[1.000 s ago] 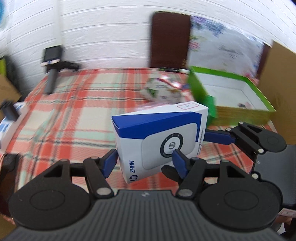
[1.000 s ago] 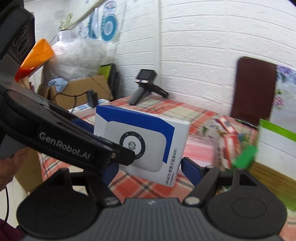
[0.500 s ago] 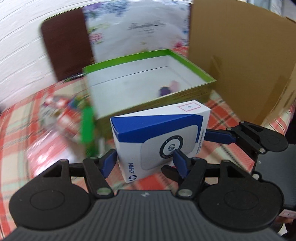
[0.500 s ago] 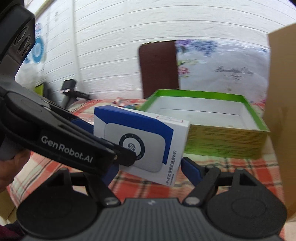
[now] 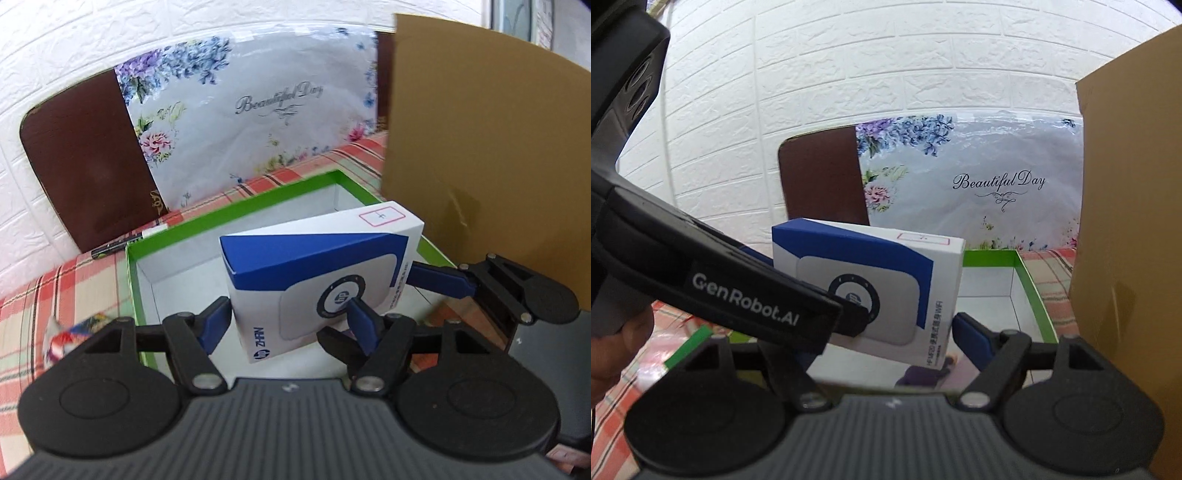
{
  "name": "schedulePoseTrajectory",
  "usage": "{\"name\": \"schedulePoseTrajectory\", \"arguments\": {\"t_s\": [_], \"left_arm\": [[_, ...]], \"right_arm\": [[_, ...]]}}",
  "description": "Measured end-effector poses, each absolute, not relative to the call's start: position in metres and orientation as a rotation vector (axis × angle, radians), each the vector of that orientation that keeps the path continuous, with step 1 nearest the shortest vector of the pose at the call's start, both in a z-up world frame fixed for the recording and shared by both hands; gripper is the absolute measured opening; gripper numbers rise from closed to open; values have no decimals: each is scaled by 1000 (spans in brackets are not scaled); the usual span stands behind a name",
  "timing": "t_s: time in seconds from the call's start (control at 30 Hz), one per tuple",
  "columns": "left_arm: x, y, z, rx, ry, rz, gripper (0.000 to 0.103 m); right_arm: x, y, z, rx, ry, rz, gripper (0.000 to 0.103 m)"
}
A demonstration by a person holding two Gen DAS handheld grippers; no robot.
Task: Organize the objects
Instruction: 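Carry the HP box into the green box and open both tools, then move both tools back to the clear bag of pink-striped zip bags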
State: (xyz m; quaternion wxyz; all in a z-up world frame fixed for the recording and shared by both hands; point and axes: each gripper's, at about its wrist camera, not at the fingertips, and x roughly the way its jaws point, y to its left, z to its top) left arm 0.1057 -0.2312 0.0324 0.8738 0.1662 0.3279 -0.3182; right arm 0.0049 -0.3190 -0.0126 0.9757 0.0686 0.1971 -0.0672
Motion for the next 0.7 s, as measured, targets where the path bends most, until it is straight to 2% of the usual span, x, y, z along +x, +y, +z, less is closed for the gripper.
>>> {"name": "schedulePoseTrajectory", "arguments": {"t_s": [0.1, 0.2, 0.27, 0.7], "left_arm": [[130, -243, 24, 336, 706, -646, 71], [147, -252, 13, 349, 721, -628, 72], [154, -252, 11, 333, 736, -597, 72], [112, -205, 18, 287, 717, -533, 72]], "right_arm": [[23, -336, -19, 138, 411, -146, 77], [43, -349, -29, 130, 432, -170, 83], [49, -350, -34, 131, 447, -186, 83], [-12, -326, -29, 227, 357, -213, 83]]}}
